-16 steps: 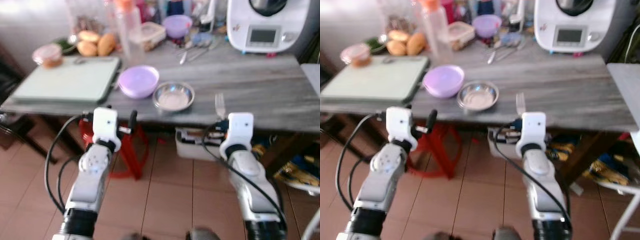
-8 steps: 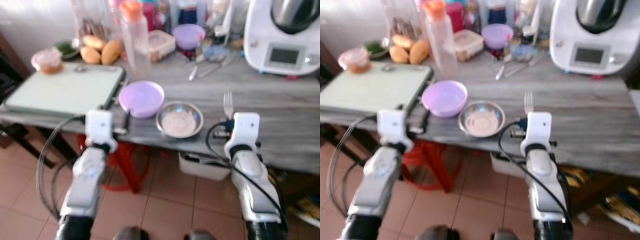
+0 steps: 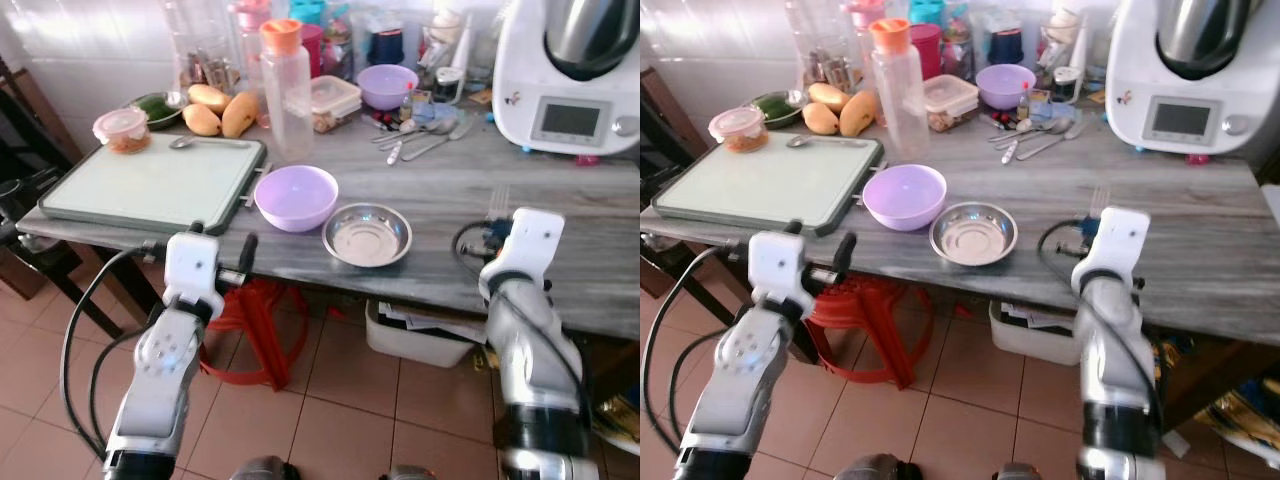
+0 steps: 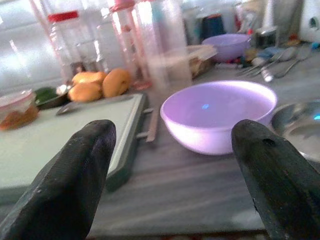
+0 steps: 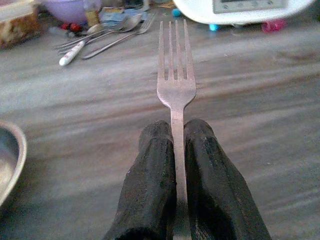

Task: Setting the table

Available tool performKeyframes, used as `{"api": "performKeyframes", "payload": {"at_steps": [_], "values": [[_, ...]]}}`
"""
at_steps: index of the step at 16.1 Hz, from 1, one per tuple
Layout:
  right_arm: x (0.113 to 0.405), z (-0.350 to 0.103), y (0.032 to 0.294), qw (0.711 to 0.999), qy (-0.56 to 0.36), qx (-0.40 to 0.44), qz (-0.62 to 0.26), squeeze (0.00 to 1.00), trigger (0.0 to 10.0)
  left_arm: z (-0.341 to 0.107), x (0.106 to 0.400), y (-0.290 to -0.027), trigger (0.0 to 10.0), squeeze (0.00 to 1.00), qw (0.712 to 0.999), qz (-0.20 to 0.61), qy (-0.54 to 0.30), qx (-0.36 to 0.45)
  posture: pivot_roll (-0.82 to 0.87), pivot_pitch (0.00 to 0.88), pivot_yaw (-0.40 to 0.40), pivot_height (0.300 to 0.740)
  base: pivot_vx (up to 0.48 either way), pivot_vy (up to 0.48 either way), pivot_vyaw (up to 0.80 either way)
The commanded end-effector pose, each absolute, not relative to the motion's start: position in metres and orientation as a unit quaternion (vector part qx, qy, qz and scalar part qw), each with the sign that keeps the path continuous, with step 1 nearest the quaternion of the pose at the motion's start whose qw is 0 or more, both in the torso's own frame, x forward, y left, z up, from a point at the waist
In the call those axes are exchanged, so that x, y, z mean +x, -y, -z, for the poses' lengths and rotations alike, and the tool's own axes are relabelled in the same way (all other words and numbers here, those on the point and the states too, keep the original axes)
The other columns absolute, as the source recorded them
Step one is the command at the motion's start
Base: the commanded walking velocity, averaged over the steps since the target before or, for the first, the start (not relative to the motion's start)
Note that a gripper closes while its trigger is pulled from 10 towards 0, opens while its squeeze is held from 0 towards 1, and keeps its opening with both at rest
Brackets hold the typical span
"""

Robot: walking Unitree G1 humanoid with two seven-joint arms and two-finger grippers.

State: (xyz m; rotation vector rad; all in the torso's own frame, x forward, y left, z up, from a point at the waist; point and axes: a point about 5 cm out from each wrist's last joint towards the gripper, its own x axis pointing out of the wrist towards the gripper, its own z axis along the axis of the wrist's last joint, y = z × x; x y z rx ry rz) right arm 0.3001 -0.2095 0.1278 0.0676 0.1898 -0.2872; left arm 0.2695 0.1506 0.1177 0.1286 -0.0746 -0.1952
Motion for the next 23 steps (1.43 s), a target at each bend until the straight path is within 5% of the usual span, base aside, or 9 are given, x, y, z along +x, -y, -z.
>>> {"api": "performKeyframes", "payload": {"at_steps": [1,23], "values": [[0.305,-0.131,0.208,0.984,-0.096,0.044,0.142,0.00,10.0,-0.120,0.270,-0.150,10.0,0.00,0.991,0.102,0.037,0.072,-0.07,0.000,0.089,0.740,0.000,0.000,0.00],[0.326,-0.132,0.191,0.983,-0.112,0.066,0.127,0.00,10.0,-0.118,0.257,-0.150,10.0,0.00,0.991,0.117,0.017,0.070,-0.04,0.012,0.096,0.740,0.000,0.000,0.00]]}}
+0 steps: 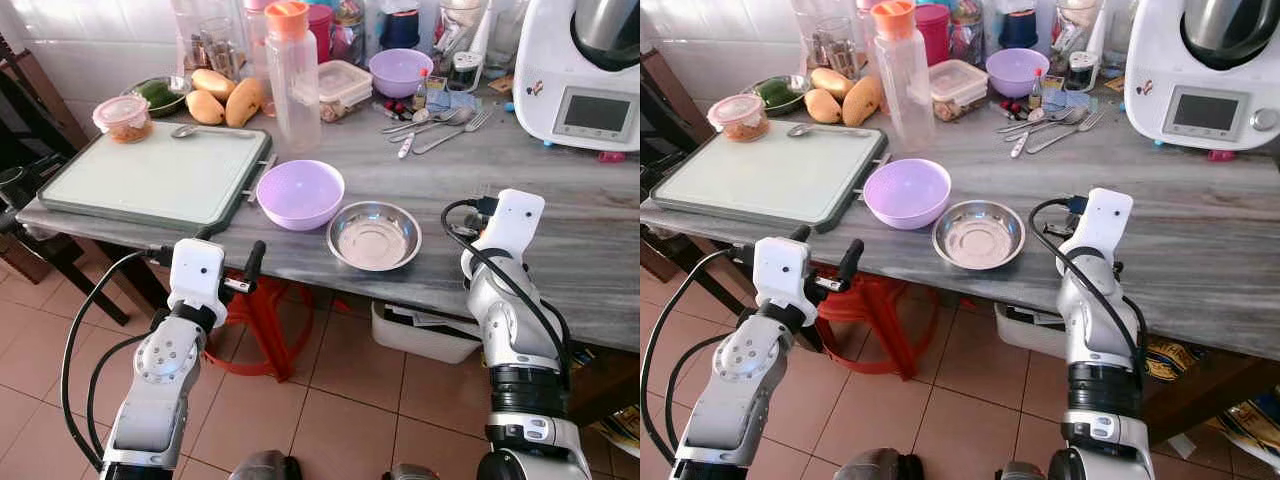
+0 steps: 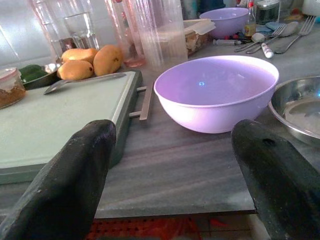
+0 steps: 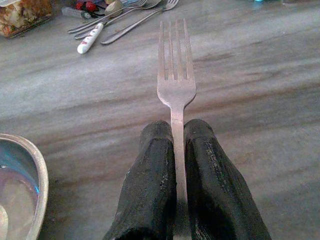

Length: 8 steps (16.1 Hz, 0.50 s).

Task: Setting the table

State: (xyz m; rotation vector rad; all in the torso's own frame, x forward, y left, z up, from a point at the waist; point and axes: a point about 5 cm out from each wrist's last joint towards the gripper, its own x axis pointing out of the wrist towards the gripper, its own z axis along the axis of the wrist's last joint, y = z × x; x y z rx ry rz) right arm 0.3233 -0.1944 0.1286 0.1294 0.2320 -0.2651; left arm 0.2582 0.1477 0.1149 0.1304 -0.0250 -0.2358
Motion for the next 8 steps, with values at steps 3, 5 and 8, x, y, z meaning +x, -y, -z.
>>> {"api": "performKeyframes", "payload": {"at_steps": [3,5,8], "values": [[0.329,-0.128,0.156,0.983,-0.135,0.075,0.100,0.00,10.0,-0.117,0.252,-0.148,10.0,0.00,0.990,0.127,-0.001,0.064,-0.04,0.034,0.092,0.740,0.000,0.000,0.00],[0.328,-0.125,0.152,0.981,-0.147,0.081,0.096,0.00,10.0,-0.117,0.253,-0.146,10.0,0.00,0.990,0.129,-0.002,0.064,-0.04,0.029,0.094,0.740,0.000,0.000,0.00],[0.326,-0.119,0.150,0.979,-0.159,0.084,0.098,0.00,10.0,-0.117,0.255,-0.144,10.0,0.00,0.989,0.131,0.001,0.062,-0.04,0.018,0.094,0.740,0.000,0.000,0.00]]}}
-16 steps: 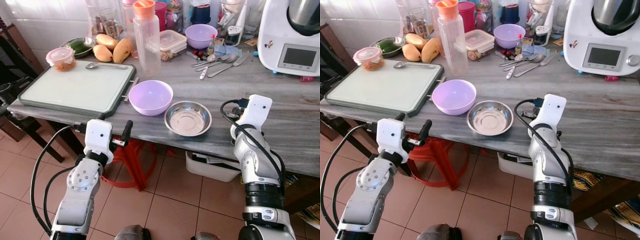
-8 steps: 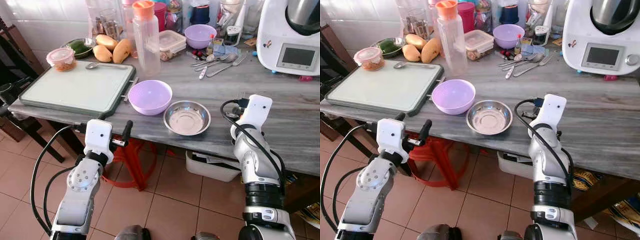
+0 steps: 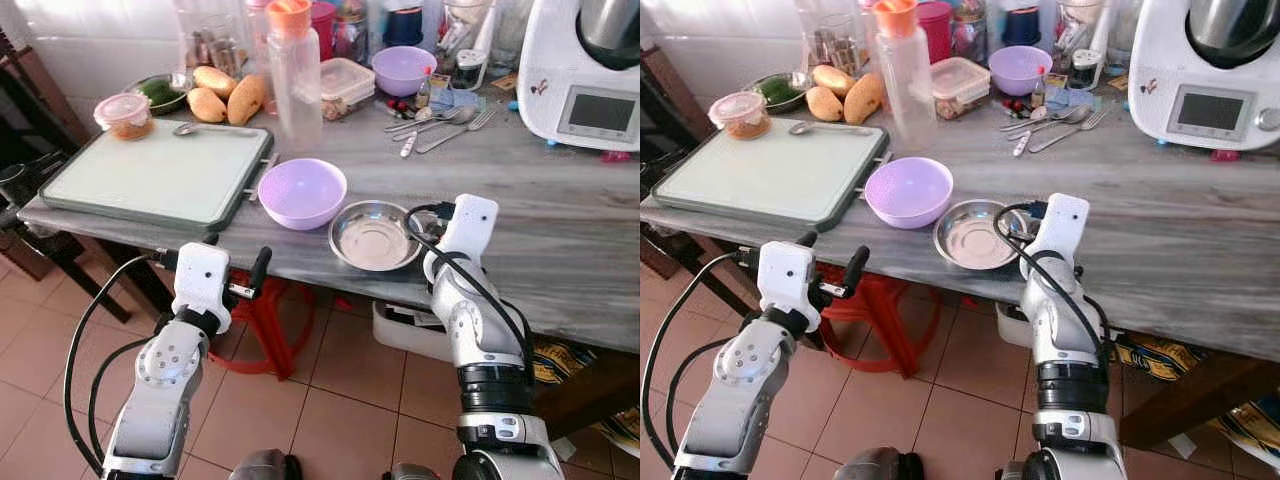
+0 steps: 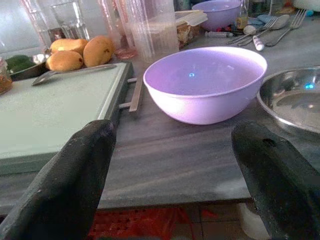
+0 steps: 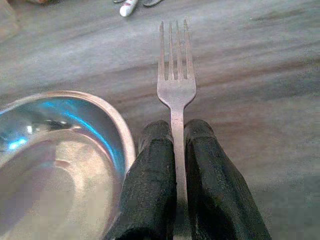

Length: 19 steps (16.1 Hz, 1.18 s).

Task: Setting the table

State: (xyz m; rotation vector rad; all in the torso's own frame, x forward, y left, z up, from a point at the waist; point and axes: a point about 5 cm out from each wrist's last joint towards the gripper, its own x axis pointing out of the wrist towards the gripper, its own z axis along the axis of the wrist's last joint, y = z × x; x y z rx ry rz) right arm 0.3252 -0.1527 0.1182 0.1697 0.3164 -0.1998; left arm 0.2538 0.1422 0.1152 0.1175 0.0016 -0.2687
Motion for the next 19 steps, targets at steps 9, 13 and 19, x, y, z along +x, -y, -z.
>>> {"api": "performKeyframes", "payload": {"at_steps": [9,13,19], "values": [[0.328,-0.108,0.161,0.972,-0.184,0.070,0.126,0.00,10.0,-0.119,0.256,-0.142,10.0,0.00,0.990,0.131,0.002,0.059,-0.04,0.015,0.090,0.740,0.000,0.000,0.00],[0.328,-0.101,0.161,0.969,-0.193,0.075,0.133,0.00,10.0,-0.119,0.257,-0.141,10.0,0.00,0.990,0.132,0.003,0.058,-0.04,0.014,0.090,0.740,0.000,0.000,0.00],[0.336,-0.100,0.163,0.971,-0.188,0.063,0.134,0.00,10.0,-0.119,0.258,-0.140,10.0,0.00,0.990,0.132,0.004,0.056,-0.04,0.010,0.090,0.740,0.000,0.000,0.00]]}}
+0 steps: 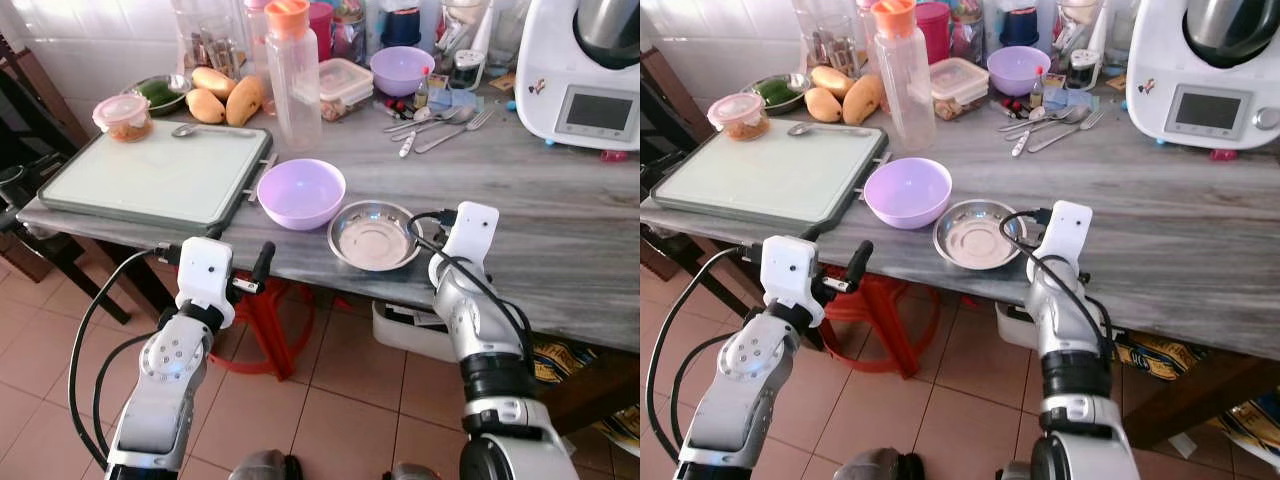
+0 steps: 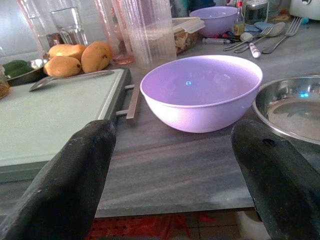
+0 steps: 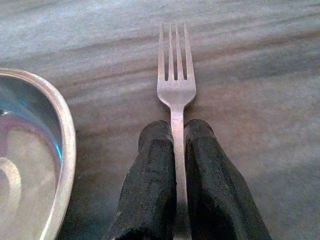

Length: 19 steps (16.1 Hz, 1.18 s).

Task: Setting the table

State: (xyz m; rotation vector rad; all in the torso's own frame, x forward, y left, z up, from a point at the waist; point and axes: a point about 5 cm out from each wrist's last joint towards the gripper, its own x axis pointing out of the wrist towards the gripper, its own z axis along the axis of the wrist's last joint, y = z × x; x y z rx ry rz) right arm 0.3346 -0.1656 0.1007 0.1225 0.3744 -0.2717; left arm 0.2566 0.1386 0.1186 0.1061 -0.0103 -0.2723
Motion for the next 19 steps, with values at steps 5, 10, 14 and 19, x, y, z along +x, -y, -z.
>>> {"api": "performKeyframes", "payload": {"at_steps": [5,10,14,19], "values": [[0.340,-0.099,0.163,0.972,-0.186,0.061,0.131,0.00,10.0,-0.120,0.258,-0.140,10.0,0.00,0.990,0.132,0.004,0.057,-0.03,0.010,0.091,0.740,0.000,0.000,0.00],[0.339,-0.096,0.164,0.970,-0.188,0.062,0.139,1.00,10.0,-0.120,0.259,-0.139,10.0,0.00,0.990,0.133,0.004,0.056,-0.03,0.008,0.093,0.740,0.000,0.000,0.00],[0.340,-0.100,0.167,0.972,-0.176,0.053,0.146,1.00,10.0,-0.120,0.260,-0.138,10.0,0.00,0.990,0.132,0.005,0.055,-0.04,0.004,0.090,0.740,0.000,0.000,0.00],[0.342,-0.108,0.172,0.975,-0.151,0.048,0.152,1.00,10.0,-0.121,0.261,-0.137,10.0,0.00,0.990,0.131,0.007,0.054,-0.04,0.000,0.090,0.740,0.000,0.000,0.00]]}}
